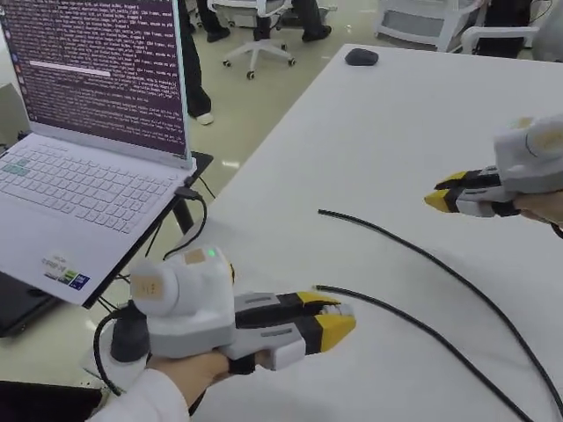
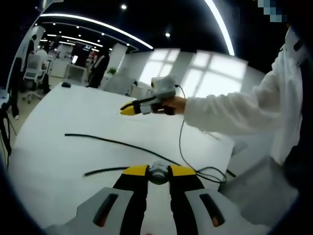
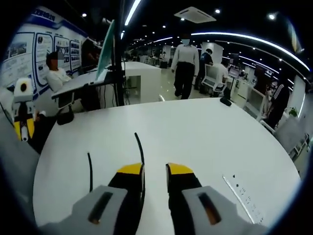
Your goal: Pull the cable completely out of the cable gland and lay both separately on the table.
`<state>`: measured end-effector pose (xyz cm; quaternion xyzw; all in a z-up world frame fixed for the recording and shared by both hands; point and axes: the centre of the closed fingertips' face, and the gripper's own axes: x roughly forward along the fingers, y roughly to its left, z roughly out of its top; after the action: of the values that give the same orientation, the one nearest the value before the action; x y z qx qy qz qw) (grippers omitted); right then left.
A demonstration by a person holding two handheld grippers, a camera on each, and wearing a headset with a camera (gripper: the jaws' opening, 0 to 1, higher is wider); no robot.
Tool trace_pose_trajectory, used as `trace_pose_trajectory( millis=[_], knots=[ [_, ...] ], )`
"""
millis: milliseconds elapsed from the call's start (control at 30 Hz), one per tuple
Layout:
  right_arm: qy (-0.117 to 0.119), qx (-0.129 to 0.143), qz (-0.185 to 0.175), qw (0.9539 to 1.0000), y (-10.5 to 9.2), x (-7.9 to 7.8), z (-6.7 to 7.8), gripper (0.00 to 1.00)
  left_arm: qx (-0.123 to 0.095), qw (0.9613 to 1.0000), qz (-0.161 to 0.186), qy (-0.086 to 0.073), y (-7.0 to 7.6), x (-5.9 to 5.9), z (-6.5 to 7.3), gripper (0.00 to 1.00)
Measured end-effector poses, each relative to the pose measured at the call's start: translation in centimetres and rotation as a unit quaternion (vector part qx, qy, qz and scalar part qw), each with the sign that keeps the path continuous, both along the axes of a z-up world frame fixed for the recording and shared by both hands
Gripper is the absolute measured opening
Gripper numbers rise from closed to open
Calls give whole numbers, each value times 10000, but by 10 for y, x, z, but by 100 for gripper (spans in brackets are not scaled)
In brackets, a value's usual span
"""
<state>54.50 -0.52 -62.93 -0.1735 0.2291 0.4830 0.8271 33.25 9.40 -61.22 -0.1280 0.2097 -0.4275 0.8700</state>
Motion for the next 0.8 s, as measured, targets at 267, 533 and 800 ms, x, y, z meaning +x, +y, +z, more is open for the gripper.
trace_pose_trajectory(
  millis=[267, 533, 800],
  knots=[
    [-167, 199, -97, 9996, -63, -61, 42, 24, 297, 9983, -463, -211, -26, 5, -1, 17],
    [-408, 856, -765, 9925, -116, -136, 90, 33, 715, 9919, -956, -425, -61, 16, -18, 17],
    [-512, 1055, -1210, 9857, -147, -204, 100, 38, 1168, 9847, -1219, -438, -88, 33, -58, 17]
  ],
)
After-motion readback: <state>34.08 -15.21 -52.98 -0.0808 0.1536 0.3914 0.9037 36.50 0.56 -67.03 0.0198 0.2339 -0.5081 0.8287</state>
